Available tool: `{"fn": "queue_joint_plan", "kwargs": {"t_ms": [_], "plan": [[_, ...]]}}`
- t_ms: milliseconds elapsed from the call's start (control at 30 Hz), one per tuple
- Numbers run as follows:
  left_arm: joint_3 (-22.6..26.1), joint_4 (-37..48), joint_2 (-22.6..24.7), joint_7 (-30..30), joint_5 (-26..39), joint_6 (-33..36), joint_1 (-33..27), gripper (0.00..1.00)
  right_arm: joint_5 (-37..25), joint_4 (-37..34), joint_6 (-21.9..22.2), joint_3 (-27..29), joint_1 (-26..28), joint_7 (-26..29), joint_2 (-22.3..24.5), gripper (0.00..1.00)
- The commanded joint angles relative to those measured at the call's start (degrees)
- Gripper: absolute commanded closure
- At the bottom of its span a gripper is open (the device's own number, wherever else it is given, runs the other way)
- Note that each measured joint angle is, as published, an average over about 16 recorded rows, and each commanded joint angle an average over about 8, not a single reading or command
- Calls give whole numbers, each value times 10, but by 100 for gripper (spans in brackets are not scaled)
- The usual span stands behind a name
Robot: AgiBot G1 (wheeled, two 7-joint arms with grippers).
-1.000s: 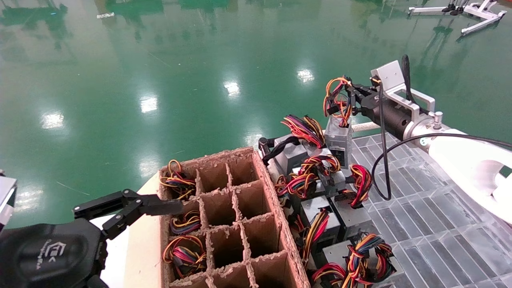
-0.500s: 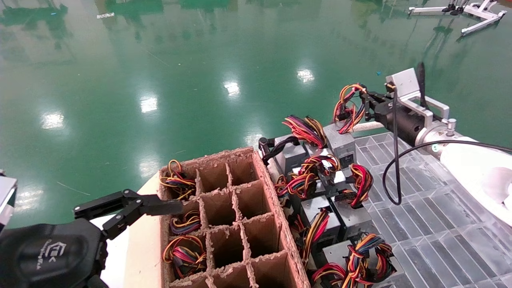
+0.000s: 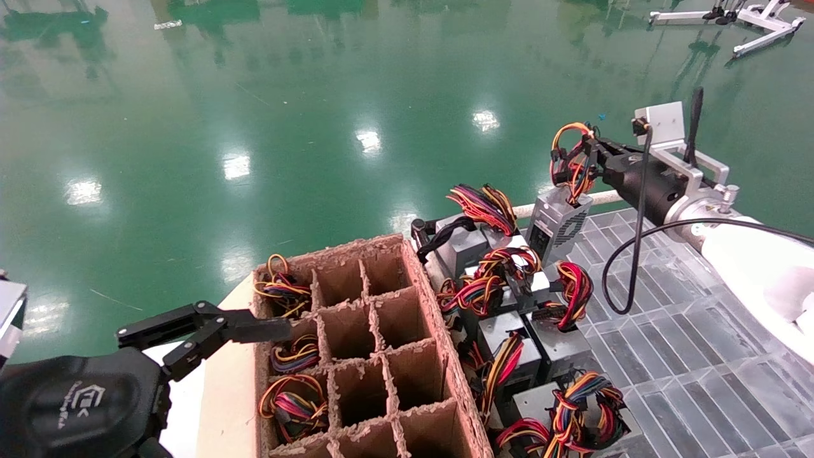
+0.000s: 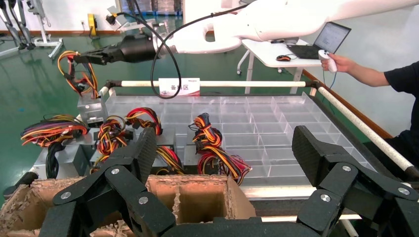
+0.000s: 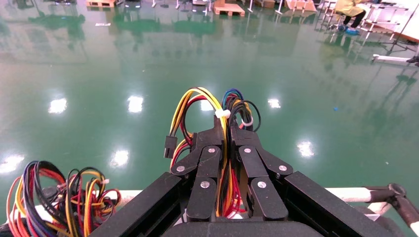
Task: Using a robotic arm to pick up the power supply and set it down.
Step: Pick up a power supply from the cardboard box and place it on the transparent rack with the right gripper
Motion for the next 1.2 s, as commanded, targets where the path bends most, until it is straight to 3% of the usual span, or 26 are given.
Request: {"fn": "queue_joint_plan", "kwargs": {"t_ms": [33, 700, 1200], "plan": [[0, 0, 0, 0, 0, 0, 0, 0, -1, 0, 2, -1, -2, 1, -2, 100], [0, 0, 0, 0, 0, 0, 0, 0, -37, -2, 20, -26, 3, 7, 17, 100], [0, 0, 0, 0, 0, 0, 0, 0, -83, 1, -8, -57, 12, 25, 27, 100]]}}
